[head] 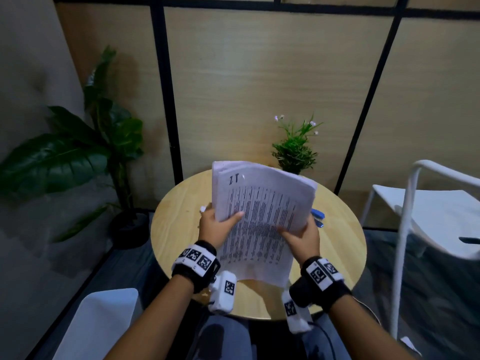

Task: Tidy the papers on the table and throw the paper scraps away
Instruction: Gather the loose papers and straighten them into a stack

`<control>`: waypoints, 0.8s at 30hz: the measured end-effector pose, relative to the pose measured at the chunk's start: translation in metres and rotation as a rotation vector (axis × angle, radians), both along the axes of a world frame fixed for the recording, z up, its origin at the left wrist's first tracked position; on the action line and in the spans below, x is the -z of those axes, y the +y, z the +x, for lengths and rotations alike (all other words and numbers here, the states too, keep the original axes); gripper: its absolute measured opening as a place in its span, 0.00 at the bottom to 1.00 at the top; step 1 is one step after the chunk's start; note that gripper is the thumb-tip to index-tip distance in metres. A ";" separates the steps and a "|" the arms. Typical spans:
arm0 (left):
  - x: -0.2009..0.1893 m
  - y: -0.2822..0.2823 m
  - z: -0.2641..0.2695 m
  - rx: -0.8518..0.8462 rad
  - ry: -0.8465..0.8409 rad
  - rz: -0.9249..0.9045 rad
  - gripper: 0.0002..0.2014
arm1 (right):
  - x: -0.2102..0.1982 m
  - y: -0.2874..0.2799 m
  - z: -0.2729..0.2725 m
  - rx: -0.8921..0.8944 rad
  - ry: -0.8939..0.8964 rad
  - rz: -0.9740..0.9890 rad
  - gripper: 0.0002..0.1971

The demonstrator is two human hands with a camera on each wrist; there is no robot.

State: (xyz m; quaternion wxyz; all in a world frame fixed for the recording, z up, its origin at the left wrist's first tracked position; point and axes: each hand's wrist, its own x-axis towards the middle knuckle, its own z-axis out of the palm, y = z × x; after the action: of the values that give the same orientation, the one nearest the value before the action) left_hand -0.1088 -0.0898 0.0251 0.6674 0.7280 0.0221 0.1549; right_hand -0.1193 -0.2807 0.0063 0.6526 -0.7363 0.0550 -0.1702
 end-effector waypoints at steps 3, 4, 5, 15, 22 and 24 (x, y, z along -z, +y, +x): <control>-0.012 0.001 0.006 0.047 -0.016 0.014 0.18 | -0.010 0.000 0.004 -0.002 -0.032 -0.041 0.15; -0.021 -0.001 0.008 0.062 -0.049 -0.002 0.19 | -0.020 0.002 0.005 -0.010 -0.068 -0.060 0.12; -0.031 -0.002 0.008 0.069 -0.088 -0.028 0.20 | -0.031 0.005 0.005 -0.024 -0.114 -0.056 0.11; 0.009 0.002 0.005 -0.017 -0.009 -0.031 0.23 | -0.002 0.004 0.000 -0.002 -0.038 0.025 0.23; -0.018 -0.001 0.009 0.021 -0.129 -0.110 0.11 | -0.022 0.008 0.013 0.025 -0.145 0.033 0.17; -0.013 -0.002 0.009 0.020 -0.108 -0.128 0.11 | -0.016 0.009 0.013 0.028 -0.144 0.007 0.19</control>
State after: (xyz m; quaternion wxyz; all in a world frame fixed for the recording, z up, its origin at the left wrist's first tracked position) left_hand -0.1000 -0.0918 0.0382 0.7142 0.6748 -0.0112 0.1855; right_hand -0.1065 -0.2720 0.0222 0.6551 -0.7189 0.0189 -0.2318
